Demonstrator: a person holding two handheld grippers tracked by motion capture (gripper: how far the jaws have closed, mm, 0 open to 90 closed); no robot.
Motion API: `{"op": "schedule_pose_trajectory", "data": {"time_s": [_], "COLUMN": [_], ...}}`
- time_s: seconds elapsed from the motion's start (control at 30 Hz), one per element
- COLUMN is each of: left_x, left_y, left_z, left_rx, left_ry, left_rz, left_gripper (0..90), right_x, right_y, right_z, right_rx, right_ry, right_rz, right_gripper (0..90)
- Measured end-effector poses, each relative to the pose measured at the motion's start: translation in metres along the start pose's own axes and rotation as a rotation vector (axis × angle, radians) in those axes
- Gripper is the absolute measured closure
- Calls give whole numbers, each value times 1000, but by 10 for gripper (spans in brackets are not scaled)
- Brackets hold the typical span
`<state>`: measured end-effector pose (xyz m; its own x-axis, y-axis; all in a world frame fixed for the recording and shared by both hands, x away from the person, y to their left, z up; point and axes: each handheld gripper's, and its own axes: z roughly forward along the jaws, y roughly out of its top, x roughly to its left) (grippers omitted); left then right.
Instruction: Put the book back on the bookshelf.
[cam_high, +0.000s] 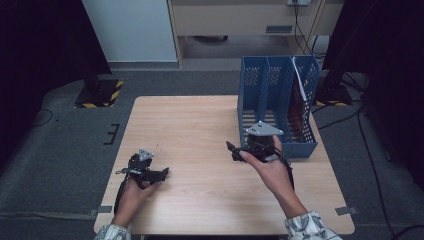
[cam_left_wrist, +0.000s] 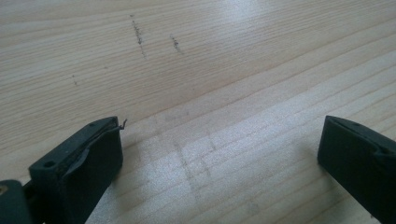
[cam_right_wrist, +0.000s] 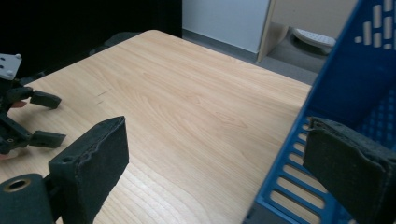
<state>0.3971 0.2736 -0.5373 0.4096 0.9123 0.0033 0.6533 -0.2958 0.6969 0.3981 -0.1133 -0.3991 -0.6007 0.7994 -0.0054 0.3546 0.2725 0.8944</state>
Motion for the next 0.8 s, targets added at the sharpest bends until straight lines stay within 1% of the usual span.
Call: {"op": "schedule_pose_trajectory", "data": {"time_s": [0.2, 0.3, 0.37, 0.5, 0.67, 0.8], "left_x": [0, 0, 0, 0, 0, 0], "left_y": [0, 0, 0, 0, 0, 0], "left_z": [0, 0, 0, 0, 0, 0], "left_rx": [0, 0, 1, 0, 0, 0], "left_ry": [0, 1, 1, 1, 1, 1], "left_rz": [0, 0, 0, 0, 0, -1], "left_gripper": [0, 0, 0, 0, 0, 0], "right_x": [15, 22, 29, 40, 54, 61], "right_y": [0, 0, -1, -4, -11, -22], "right_z": [14, 21, 27, 38, 46, 50], "right_rx": [15, 23, 34, 58, 79, 107], "right_ry": [26, 40, 48, 74, 105, 119], "right_rz": [-31, -36, -54, -67, -89, -101], "right_gripper": [80, 80, 83, 84, 93, 98]}}
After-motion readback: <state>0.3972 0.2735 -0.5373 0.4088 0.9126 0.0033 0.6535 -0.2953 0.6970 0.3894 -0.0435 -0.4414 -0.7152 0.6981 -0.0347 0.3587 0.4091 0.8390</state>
